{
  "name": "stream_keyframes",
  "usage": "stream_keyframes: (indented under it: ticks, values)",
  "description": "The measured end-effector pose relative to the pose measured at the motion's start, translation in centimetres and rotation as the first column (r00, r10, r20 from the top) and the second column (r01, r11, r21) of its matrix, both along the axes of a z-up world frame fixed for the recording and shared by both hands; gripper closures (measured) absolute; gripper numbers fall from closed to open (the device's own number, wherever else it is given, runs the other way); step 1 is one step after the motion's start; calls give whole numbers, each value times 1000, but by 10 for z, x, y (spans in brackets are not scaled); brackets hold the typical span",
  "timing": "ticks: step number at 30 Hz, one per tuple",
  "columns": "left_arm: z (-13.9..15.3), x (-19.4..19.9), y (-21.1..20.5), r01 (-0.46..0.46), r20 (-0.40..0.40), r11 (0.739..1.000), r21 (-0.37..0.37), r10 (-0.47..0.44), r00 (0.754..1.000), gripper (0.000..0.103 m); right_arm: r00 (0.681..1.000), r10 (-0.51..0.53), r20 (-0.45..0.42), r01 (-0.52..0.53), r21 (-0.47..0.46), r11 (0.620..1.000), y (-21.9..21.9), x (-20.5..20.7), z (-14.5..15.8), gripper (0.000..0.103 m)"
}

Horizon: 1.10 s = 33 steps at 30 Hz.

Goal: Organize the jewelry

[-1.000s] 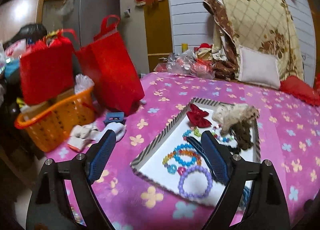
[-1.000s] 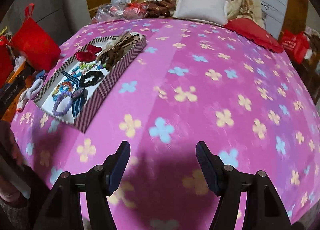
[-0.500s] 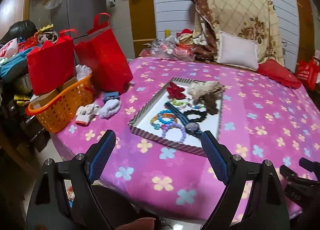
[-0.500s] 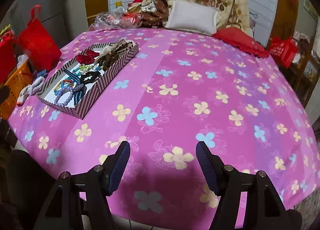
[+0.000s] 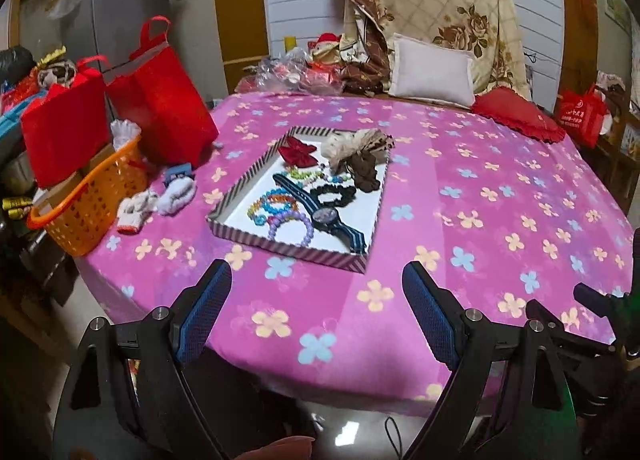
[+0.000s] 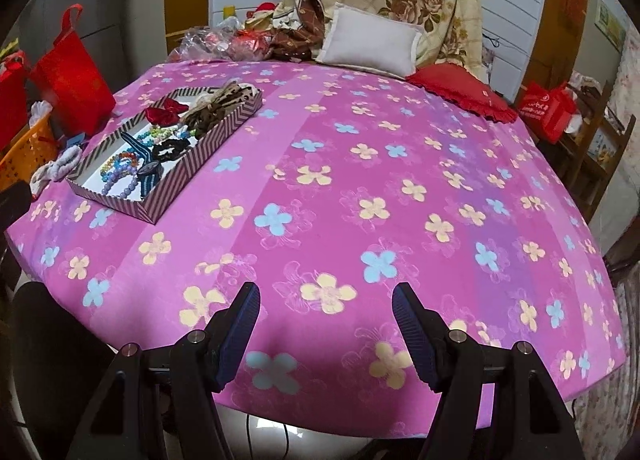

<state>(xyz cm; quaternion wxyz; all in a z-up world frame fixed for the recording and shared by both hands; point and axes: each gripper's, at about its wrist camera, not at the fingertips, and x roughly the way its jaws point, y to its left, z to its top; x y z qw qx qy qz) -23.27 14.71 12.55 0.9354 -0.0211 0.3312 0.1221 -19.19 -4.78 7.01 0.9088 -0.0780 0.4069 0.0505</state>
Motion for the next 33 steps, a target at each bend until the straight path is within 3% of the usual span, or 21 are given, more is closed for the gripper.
stream_keyframes:
  ticks: [8, 14, 19, 33]
  values:
    - [-3, -1, 2, -18, -18, 1000, -11, 18, 1000, 16, 1000, 5, 2, -5, -22, 1000, 3, -6, 0, 37]
    - [-22, 4, -2, -47, -96, 998, 30, 50, 994, 16, 1000, -7, 17, 8, -31, 999, 1, -11, 2, 37]
    - [-39, 4, -2, -44, -154, 999, 11, 46, 987, 16, 1000, -19, 17, 19, -40, 999, 1, -14, 3, 37]
    - [-44, -3, -1, -9, -175, 1000, -21, 5, 985, 16, 998, 7, 59, -4, -53, 999, 13, -28, 12, 37]
